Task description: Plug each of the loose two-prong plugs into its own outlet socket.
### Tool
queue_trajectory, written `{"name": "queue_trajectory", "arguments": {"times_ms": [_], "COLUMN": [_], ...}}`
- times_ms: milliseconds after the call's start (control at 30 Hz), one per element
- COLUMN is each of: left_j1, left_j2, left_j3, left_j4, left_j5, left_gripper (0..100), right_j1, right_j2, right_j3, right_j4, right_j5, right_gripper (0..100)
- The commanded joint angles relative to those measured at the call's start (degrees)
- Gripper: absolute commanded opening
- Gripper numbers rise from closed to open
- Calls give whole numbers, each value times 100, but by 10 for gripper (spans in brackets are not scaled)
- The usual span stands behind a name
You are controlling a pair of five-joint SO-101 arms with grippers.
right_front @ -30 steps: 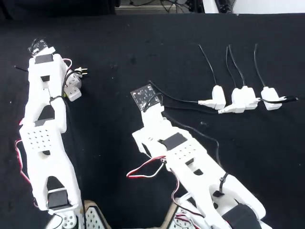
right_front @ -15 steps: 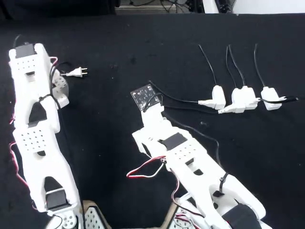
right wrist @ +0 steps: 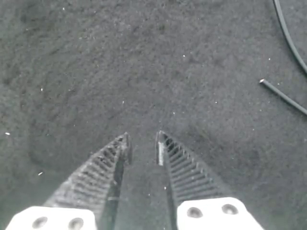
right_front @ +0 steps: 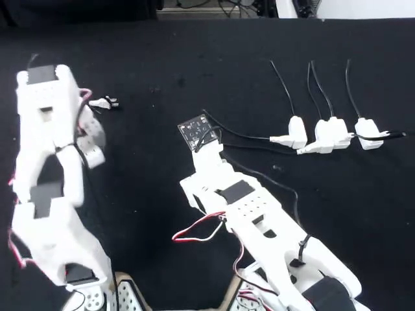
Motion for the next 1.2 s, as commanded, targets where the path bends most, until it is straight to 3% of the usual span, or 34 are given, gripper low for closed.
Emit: {"name": "queue_trajectory", "arguments": {"times_ms": [0, 133, 367, 533, 800, 967, 1167], "left_j1": [796, 1420, 2343, 2774, 2598, 2440, 1895], "left_j2": [-1512, -2136, -2374, -2409, -2409, -2418, -2418], "left_j3": [1473, 2615, 4224, 4787, 4875, 4708, 3749], "left_j4": [35, -404, -1943, -2523, -2523, -2409, -1284], "left_j5": [-44, -53, -53, -114, -88, -35, -202], "left_gripper": [30, 30, 30, 31, 243, 234, 230], "right_j1": [9, 598, 1530, 1644, 1635, 1635, 1635], "right_j2": [-286, -286, -286, -286, -286, -286, -277], "right_j3": [-22, -48, -207, -233, -224, -215, -215], "right_j4": [-132, -141, -132, -132, -132, -132, -132], "right_j5": [44, 0, -431, -580, -580, -589, -598], "right_gripper": [86, 86, 86, 86, 86, 86, 86]}}
